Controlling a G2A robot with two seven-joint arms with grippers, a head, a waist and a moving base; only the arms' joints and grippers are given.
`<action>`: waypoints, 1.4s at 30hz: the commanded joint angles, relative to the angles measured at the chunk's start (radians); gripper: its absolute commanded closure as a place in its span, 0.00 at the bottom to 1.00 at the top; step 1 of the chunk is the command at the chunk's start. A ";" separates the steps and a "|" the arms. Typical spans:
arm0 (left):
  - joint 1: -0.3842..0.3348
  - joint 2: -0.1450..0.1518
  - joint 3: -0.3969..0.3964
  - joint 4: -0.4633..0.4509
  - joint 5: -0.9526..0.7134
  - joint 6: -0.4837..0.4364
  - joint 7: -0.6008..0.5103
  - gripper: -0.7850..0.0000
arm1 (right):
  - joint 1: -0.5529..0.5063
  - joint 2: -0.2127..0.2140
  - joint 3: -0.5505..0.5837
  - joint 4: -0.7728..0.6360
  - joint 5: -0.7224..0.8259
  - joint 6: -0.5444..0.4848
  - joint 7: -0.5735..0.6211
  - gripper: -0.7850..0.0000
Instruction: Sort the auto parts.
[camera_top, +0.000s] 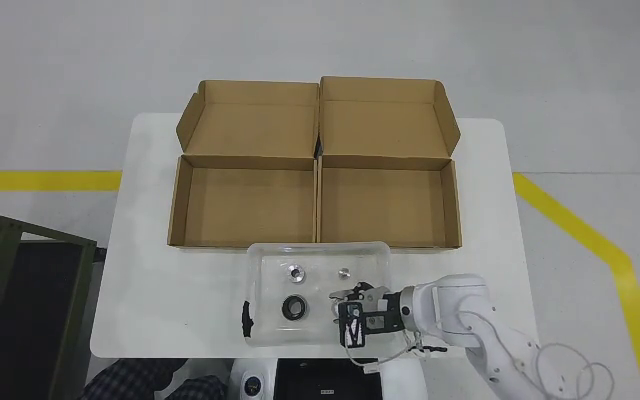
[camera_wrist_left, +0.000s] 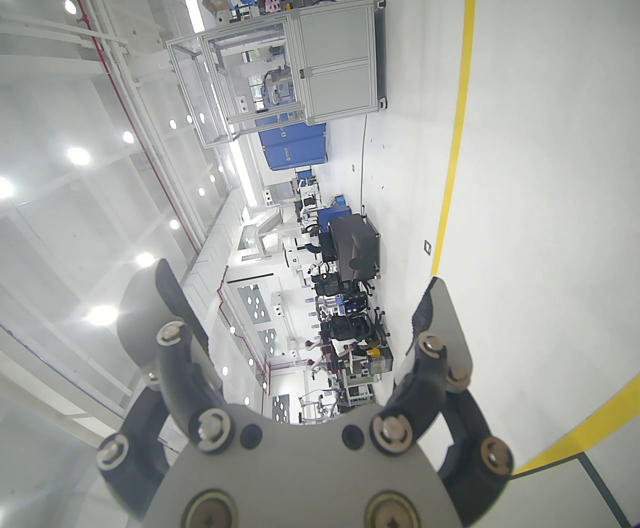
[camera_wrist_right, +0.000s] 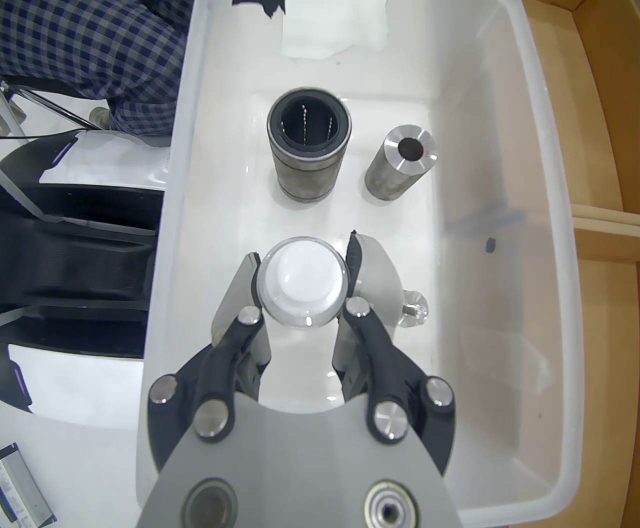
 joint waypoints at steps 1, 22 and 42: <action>0.000 0.000 0.000 0.000 0.000 0.000 0.000 0.00 | -0.006 0.003 0.014 -0.015 0.019 0.008 -0.013 1.00; 0.000 0.000 0.000 0.000 0.000 0.000 0.000 0.00 | -0.003 0.014 0.136 -0.004 0.255 0.091 -0.316 1.00; 0.000 0.000 0.000 0.000 0.000 0.000 0.000 0.00 | 0.040 0.014 0.265 0.049 0.459 0.146 -0.487 1.00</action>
